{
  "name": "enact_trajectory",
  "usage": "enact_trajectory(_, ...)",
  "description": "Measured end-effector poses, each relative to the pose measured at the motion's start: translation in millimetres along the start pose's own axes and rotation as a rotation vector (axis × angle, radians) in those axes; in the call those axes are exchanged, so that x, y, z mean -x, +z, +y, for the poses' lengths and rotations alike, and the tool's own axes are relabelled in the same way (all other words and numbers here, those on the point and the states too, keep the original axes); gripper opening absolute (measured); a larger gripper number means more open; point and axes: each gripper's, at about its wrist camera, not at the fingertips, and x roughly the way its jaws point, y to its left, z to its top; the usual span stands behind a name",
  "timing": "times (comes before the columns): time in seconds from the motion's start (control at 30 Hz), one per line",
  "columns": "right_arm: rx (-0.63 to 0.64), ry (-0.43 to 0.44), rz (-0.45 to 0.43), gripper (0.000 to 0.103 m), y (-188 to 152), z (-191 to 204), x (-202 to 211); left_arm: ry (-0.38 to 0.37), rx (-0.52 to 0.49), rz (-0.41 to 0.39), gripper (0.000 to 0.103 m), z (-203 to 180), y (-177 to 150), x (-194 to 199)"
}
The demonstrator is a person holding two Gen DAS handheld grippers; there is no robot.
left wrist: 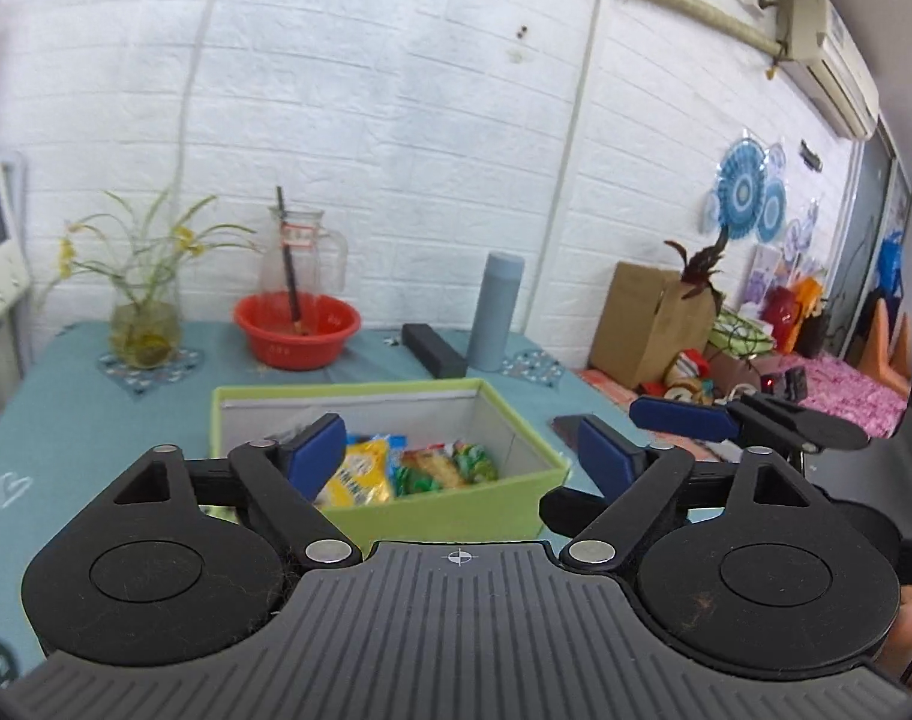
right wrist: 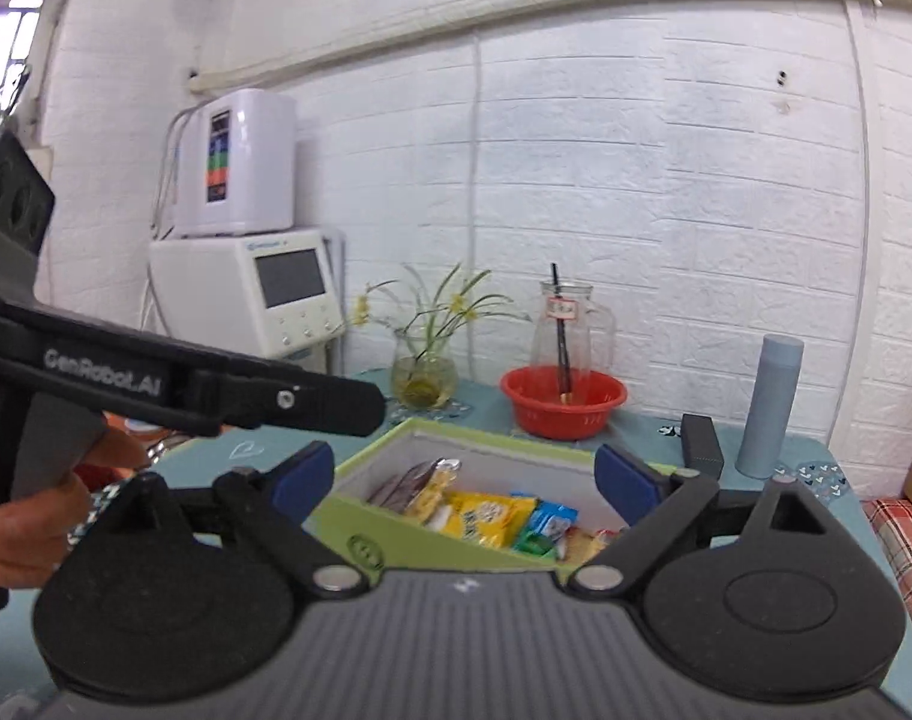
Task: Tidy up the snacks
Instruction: 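Move the left gripper back to the pile above the round biscuit packet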
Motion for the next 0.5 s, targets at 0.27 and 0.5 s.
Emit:
enact_trajectory(0.27, -0.1, 0.131, 0.147, 0.093, -65, 56, 14, 0.151, 0.1, 0.068, 0.079, 37, -78, 64)
enact_trajectory(0.5, -0.188, 0.288, 0.358, 0.093, -134, 119, -5, 0.169, 0.267, 0.269, 0.069, 73, -158, 69)
